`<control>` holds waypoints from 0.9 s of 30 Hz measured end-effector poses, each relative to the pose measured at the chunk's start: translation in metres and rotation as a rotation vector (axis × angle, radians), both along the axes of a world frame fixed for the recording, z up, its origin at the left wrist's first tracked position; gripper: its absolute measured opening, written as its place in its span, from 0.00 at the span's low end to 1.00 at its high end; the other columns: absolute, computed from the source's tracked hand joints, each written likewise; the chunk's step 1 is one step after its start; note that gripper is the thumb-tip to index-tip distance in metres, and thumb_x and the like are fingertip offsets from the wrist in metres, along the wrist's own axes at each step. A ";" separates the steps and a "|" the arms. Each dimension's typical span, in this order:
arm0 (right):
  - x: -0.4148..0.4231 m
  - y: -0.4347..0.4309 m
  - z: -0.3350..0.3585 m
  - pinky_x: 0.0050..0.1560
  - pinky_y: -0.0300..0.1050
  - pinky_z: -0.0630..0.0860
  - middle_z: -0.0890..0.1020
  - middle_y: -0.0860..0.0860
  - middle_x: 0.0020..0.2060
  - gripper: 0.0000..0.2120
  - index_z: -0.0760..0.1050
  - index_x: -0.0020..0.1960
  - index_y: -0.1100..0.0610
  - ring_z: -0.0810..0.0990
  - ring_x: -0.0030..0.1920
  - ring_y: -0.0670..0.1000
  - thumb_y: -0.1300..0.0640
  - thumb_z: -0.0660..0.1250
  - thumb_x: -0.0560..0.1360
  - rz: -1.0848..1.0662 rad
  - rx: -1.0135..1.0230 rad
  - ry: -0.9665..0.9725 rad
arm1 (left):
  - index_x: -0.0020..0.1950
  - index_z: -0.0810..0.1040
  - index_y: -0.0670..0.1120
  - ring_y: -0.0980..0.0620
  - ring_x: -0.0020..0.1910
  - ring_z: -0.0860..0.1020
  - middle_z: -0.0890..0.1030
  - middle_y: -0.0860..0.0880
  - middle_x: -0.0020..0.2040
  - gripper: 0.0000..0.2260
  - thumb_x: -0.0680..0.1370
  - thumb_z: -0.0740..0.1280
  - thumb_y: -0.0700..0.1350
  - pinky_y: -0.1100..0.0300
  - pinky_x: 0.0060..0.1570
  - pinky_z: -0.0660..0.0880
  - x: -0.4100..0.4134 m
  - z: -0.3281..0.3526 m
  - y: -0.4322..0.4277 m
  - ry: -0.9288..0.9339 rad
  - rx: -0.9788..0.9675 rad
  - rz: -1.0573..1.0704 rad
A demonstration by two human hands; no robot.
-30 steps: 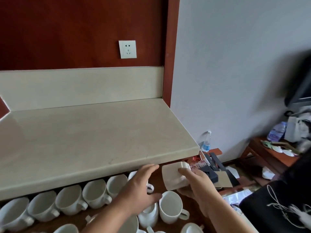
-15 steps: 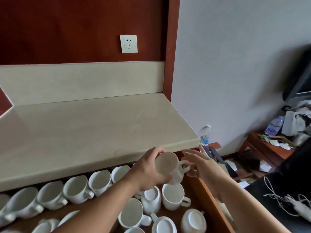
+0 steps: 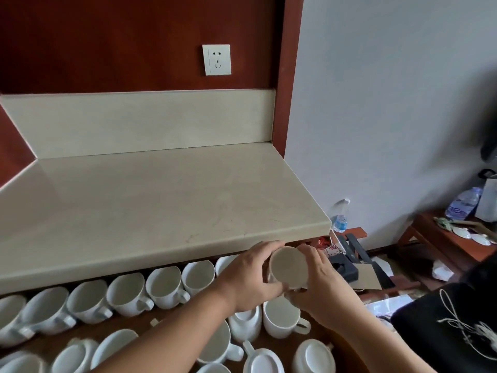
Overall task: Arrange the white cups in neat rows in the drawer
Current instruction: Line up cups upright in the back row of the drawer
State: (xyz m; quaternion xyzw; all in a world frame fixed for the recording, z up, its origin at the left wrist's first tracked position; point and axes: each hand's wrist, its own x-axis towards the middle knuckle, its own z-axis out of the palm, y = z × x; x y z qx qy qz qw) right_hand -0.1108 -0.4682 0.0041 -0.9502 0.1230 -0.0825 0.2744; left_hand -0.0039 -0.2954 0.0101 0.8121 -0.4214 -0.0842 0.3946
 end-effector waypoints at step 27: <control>0.063 0.008 -0.054 0.48 0.47 0.73 0.71 0.49 0.58 0.38 0.63 0.69 0.52 0.74 0.52 0.50 0.48 0.79 0.66 -0.161 0.219 0.159 | 0.48 0.83 0.49 0.47 0.51 0.80 0.83 0.52 0.49 0.06 0.73 0.68 0.45 0.53 0.47 0.76 0.049 -0.070 0.053 -0.442 0.511 0.175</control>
